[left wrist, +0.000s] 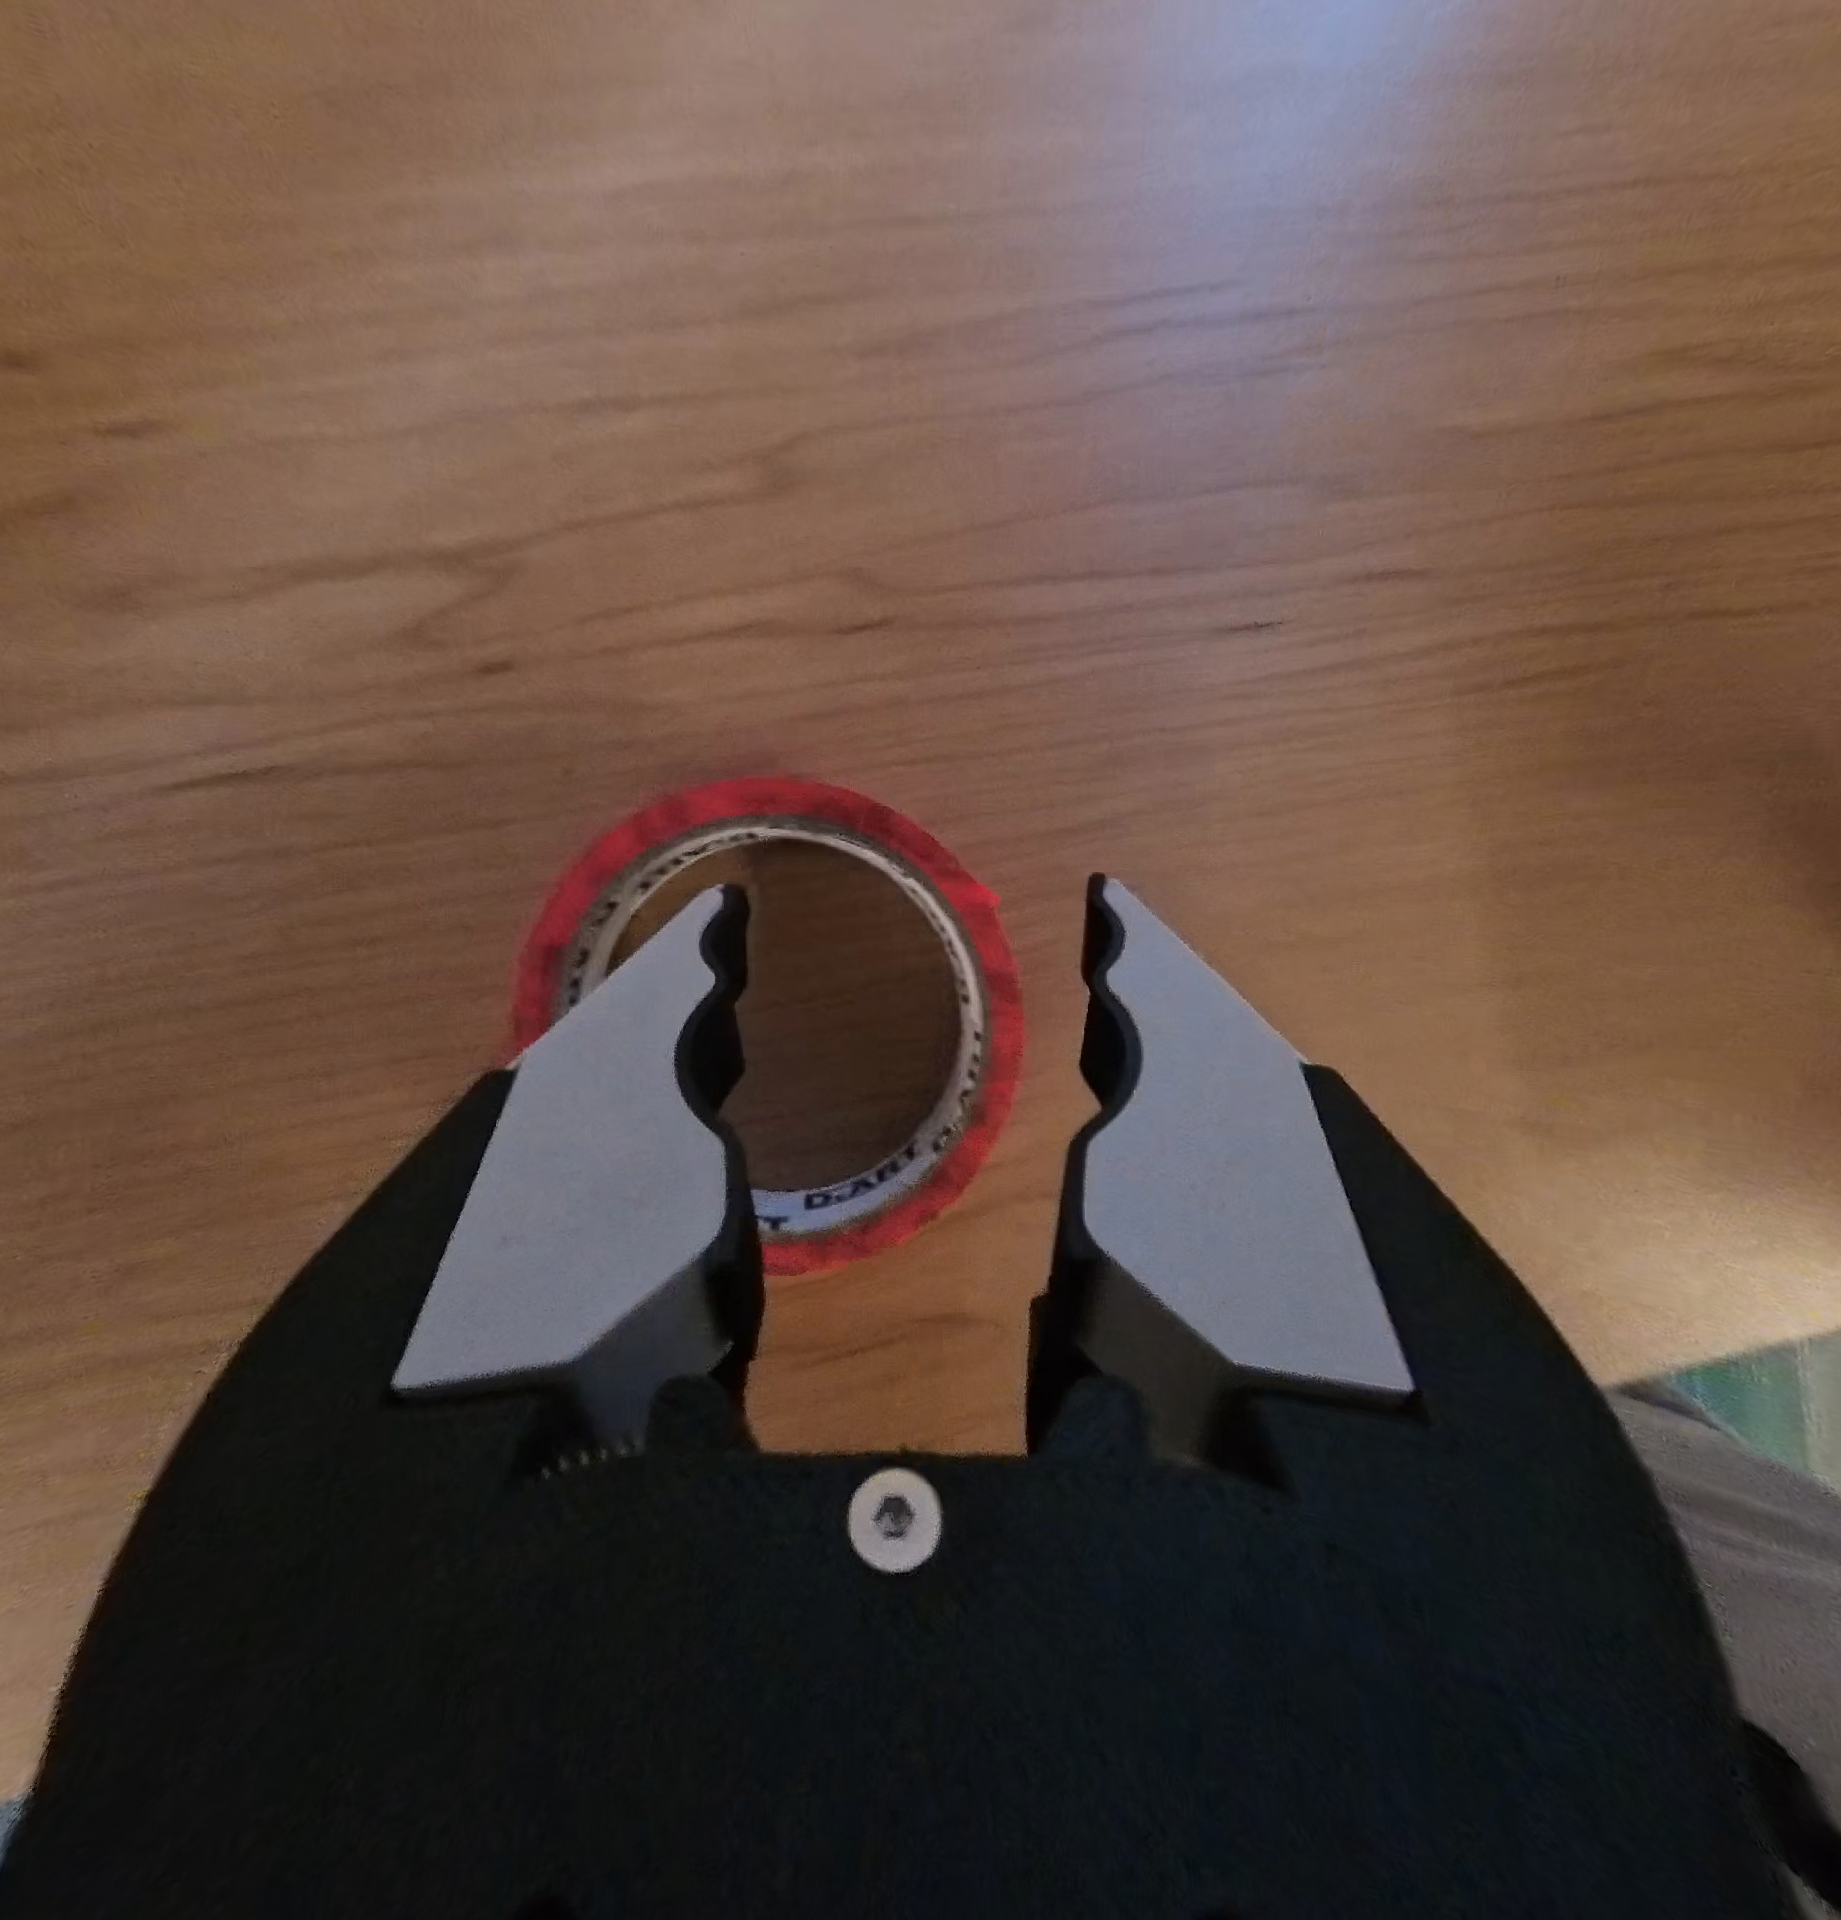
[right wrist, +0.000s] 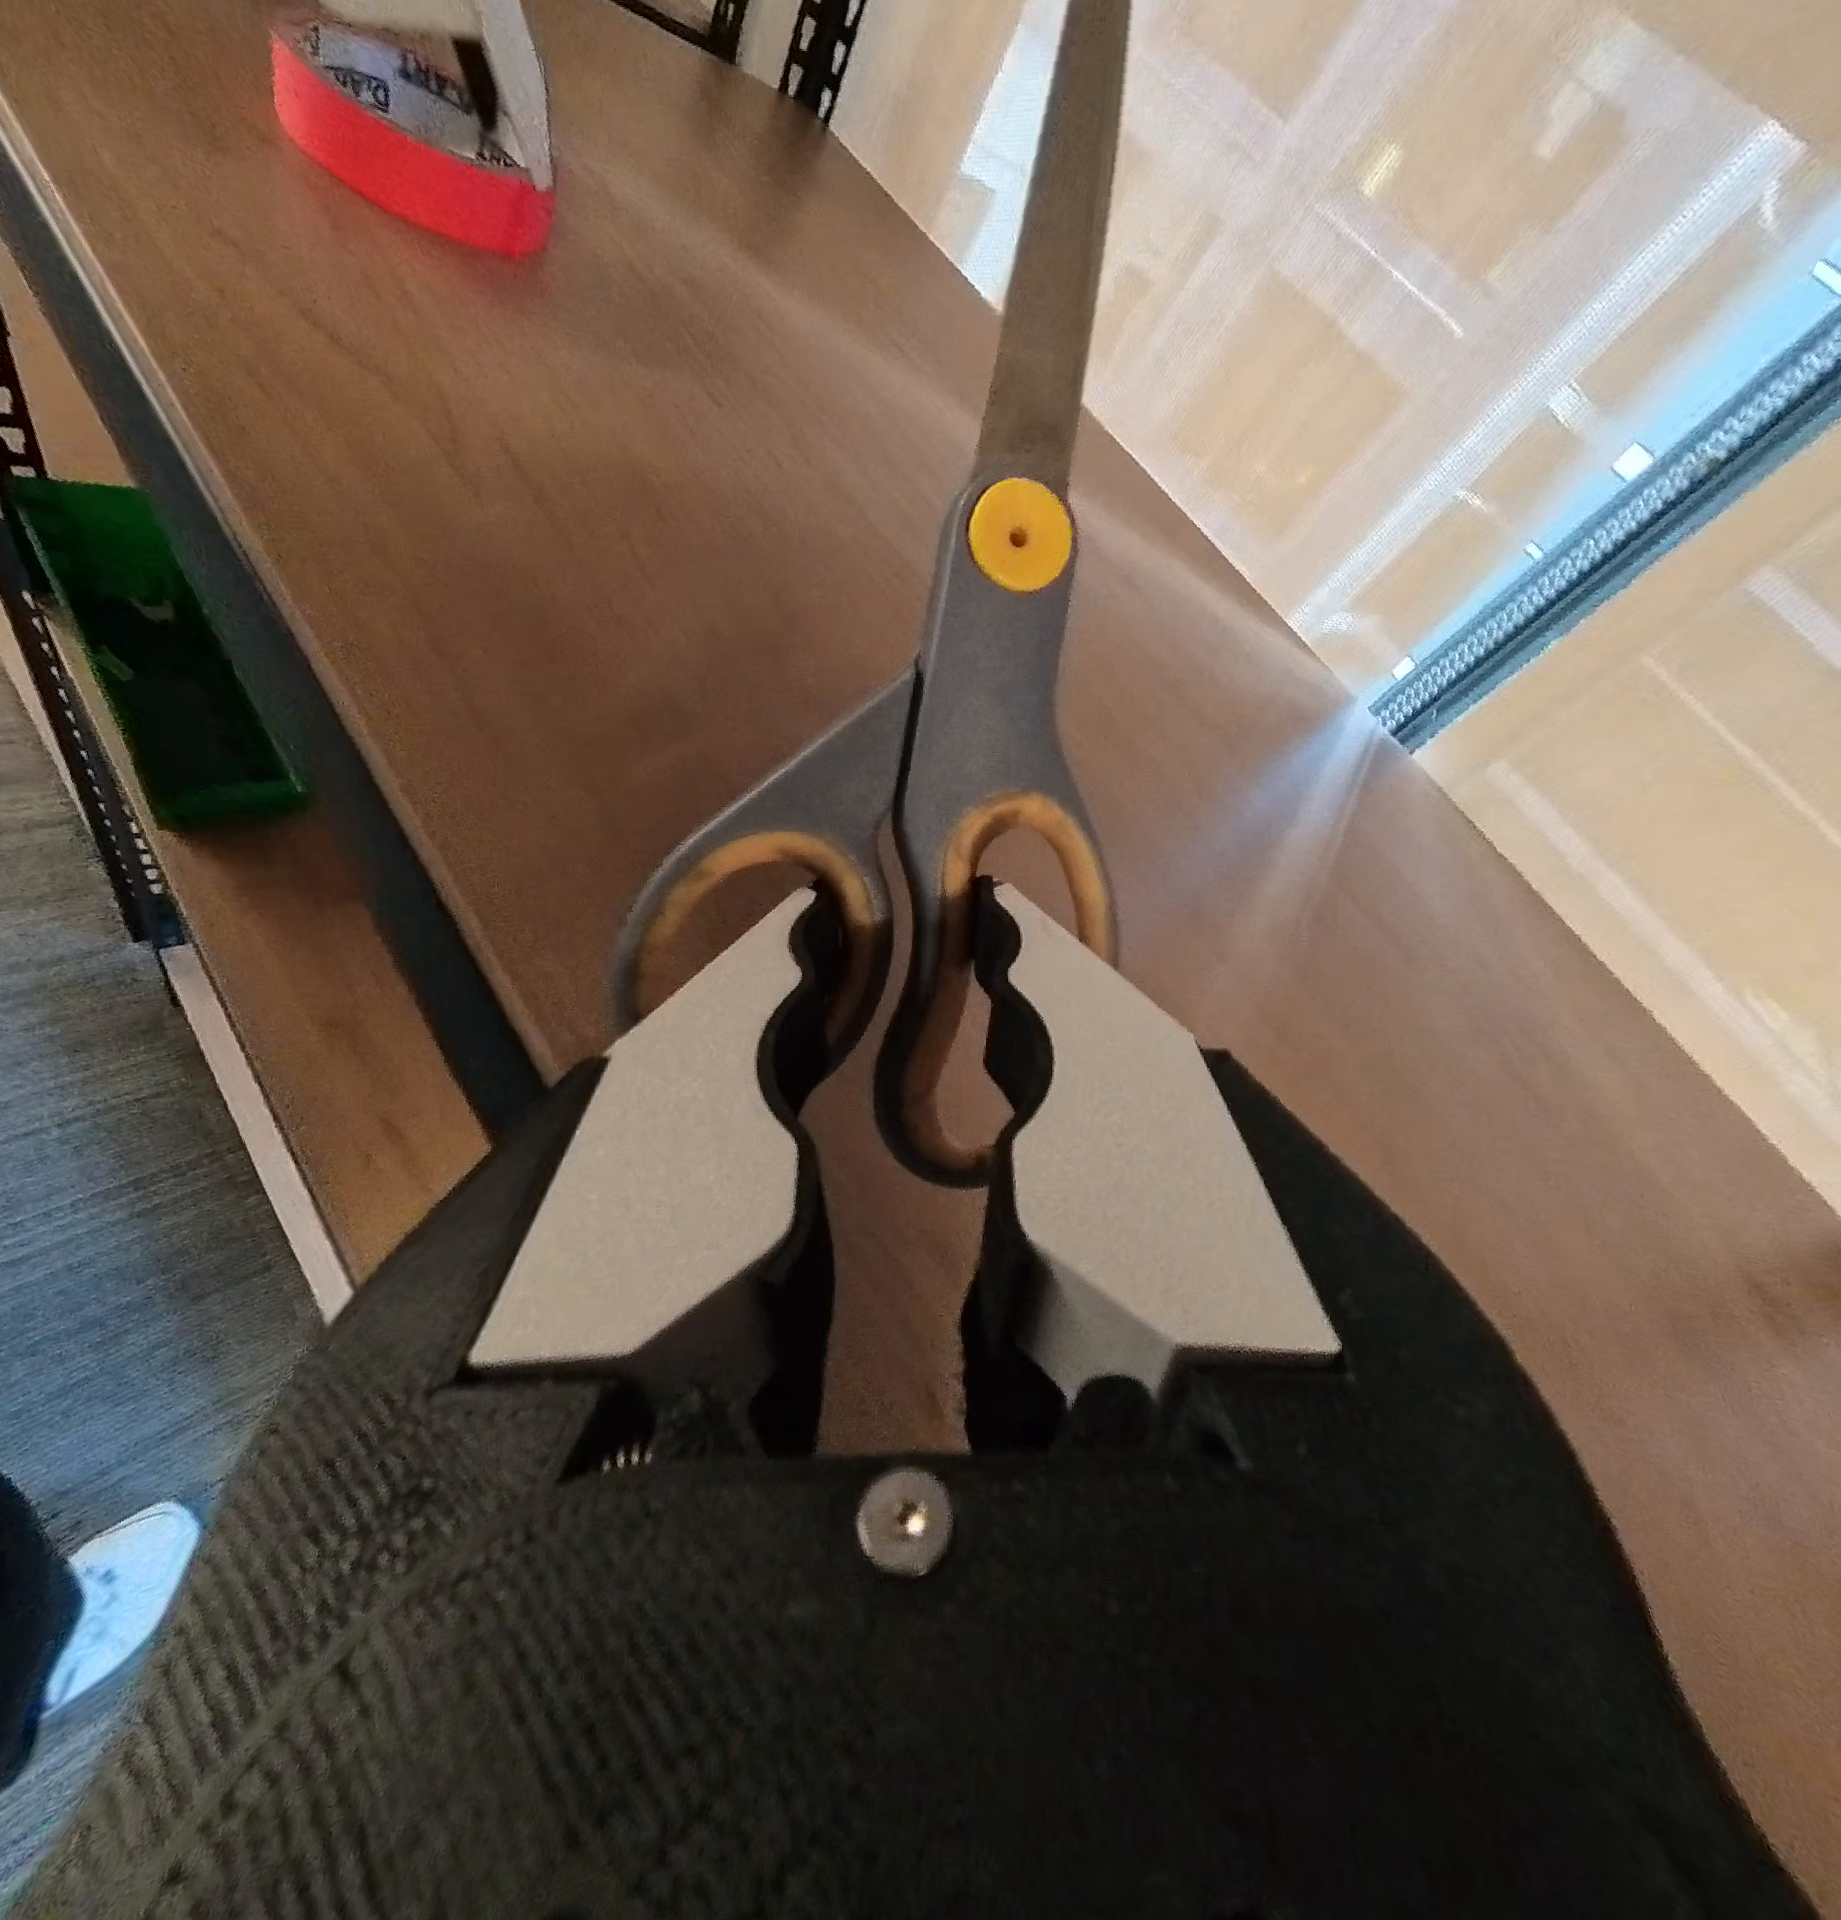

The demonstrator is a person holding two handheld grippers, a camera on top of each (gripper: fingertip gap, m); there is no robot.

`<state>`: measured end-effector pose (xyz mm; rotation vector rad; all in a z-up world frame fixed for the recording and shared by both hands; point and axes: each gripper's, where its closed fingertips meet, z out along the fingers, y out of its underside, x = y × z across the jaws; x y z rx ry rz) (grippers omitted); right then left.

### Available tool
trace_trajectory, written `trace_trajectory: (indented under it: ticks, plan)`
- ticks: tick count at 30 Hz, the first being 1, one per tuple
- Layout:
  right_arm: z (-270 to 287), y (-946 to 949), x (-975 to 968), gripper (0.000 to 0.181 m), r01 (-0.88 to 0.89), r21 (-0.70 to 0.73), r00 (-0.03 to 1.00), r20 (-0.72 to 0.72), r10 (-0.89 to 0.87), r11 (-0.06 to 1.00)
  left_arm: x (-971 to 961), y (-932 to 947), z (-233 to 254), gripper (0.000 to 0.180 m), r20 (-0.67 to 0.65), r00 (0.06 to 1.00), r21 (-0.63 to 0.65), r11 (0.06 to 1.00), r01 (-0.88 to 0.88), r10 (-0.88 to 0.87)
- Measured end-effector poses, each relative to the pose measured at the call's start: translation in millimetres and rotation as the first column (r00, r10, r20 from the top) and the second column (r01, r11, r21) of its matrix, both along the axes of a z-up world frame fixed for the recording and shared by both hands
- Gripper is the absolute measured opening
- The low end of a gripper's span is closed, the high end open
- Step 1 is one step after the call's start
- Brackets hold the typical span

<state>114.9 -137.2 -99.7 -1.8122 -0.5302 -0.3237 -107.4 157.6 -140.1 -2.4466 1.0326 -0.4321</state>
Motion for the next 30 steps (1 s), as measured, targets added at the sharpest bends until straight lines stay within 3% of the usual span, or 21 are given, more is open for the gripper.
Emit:
trace_trajectory:
  ticks: [5,13,18,21,23,25,26,28,30]
  plan:
    - [-5,31,-4,0.024,-0.036,0.008,0.998,0.061,0.035,0.999,1,11,-11,0.059,-0.118,0.993,0.047,0.999,0.011,-0.005]
    - [2,56,1,0.024,-0.055,0.020,0.997,0.060,0.054,0.998,-56,-10,-18,0.042,-0.251,0.958,-0.030,0.990,0.139,-0.142]
    - [6,62,2,0.024,-0.068,0.040,0.998,0.019,0.067,0.997,-70,-17,-4,0.034,-0.154,0.973,-0.084,0.984,0.160,-0.171]
    - [5,70,1,0.024,-0.079,0.028,0.996,0.032,0.078,0.997,-60,-20,2,0.038,-0.098,0.978,-0.085,0.980,0.178,-0.186]
    - [5,75,2,0.024,-0.078,0.017,0.995,0.061,0.077,0.997,-61,-22,-4,0.051,-0.155,0.967,-0.071,0.979,0.191,-0.200]
    - [5,79,2,0.024,-0.079,0.017,0.994,0.082,0.077,0.997,-68,-19,-13,0.052,-0.270,0.940,-0.024,0.978,0.208,-0.207]
    - [6,80,1,0.024,-0.082,0.017,0.993,0.081,0.080,0.996,-72,-18,-17,0.048,-0.326,0.921,0.001,0.974,0.225,-0.213]
    - [5,80,0,0.024,-0.087,0.012,0.994,0.069,0.086,0.996,-73,-21,-20,0.018,-0.351,0.904,0.016,0.964,0.267,-0.244]
    - [4,79,0,0.024,-0.087,0.009,0.994,0.064,0.086,0.996,-76,-23,-21,0.009,-0.353,0.895,0.012,0.955,0.296,-0.273]
